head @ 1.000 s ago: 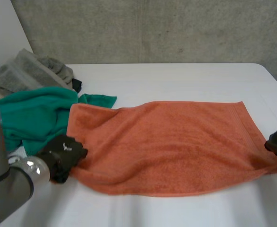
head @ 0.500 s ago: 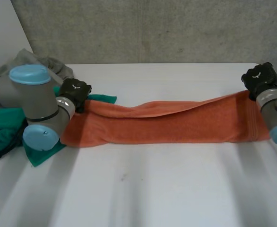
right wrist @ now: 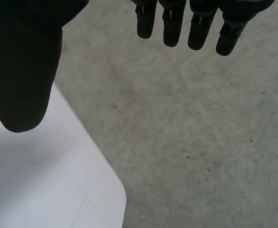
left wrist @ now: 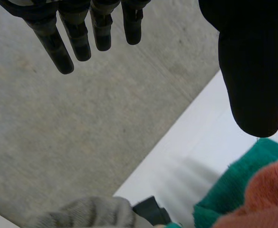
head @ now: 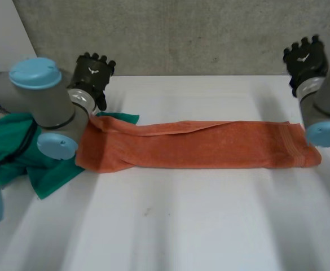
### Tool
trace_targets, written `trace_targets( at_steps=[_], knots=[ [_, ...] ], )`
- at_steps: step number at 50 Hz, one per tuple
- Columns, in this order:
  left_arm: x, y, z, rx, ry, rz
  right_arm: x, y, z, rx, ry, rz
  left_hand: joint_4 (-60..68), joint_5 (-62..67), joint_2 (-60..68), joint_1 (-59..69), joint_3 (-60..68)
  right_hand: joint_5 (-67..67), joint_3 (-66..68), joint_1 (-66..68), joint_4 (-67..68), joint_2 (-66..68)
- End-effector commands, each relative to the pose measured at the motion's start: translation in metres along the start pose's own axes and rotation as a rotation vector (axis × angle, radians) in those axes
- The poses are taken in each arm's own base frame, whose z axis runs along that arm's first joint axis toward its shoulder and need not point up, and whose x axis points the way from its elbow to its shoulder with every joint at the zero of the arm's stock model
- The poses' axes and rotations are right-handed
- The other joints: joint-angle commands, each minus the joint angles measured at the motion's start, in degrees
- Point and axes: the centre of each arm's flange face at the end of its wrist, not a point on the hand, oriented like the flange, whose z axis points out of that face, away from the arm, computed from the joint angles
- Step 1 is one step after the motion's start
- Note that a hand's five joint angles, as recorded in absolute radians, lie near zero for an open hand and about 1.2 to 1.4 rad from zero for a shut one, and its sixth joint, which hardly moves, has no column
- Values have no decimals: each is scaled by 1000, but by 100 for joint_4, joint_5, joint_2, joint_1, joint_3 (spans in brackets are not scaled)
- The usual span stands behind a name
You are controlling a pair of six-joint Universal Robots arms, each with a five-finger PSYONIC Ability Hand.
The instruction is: Fold the laundry.
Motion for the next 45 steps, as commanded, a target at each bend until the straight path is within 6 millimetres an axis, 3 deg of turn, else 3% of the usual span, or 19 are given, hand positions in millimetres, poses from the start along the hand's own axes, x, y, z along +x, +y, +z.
trace_targets(
  at_steps=[1,5,9,11,22,25,26,32,34,38,40,45],
  knots=[
    [-3,-10,-27,-19,39,2,29,-8,-32,-50,-135,64,-164,-284,-207,-89,-217,-273,-198,-299,-200,-201],
    [10,2,-35,-46,118,3,30,2,-53,-171,-216,82,-164,-284,-207,-89,-217,-273,-198,-299,-200,-201],
    [19,11,-37,-49,175,6,21,26,-72,-305,-308,104,-164,-284,-207,-89,-217,-273,-198,-299,-200,-201],
    [28,28,-32,-72,196,4,16,38,-82,-361,-336,114,-143,-263,-185,-68,-195,-273,-198,-299,-200,-201],
    [36,77,20,-33,140,22,-3,62,-99,-409,-370,123,76,-44,33,151,23,-273,-198,-299,-200,-201],
    [30,90,32,-26,108,52,-3,64,-98,-400,-351,119,143,23,100,218,90,-273,-198,-299,-200,-201],
    [18,92,41,-6,67,76,-3,64,-98,-394,-346,118,277,156,234,352,224,-273,-198,-299,-200,-201],
    [-24,63,71,143,-151,165,4,59,-99,-355,-306,111,513,393,471,588,461,-273,-198,-299,-200,-201],
    [-24,61,71,144,-159,161,4,58,-100,-356,-307,112,463,343,421,538,411,-273,-198,-299,-200,-201],
    [-9,59,63,123,-110,152,5,55,-106,-353,-316,114,295,175,253,370,243,-273,-198,-299,-200,-201],
    [-5,47,54,119,-89,149,6,54,-108,-349,-319,115,78,-43,35,153,25,-273,-198,-299,-200,-201],
    [-9,30,32,103,-63,134,7,58,-111,-357,-340,126,-8,-128,-51,67,-61,206,281,180,279,278]
  ],
)
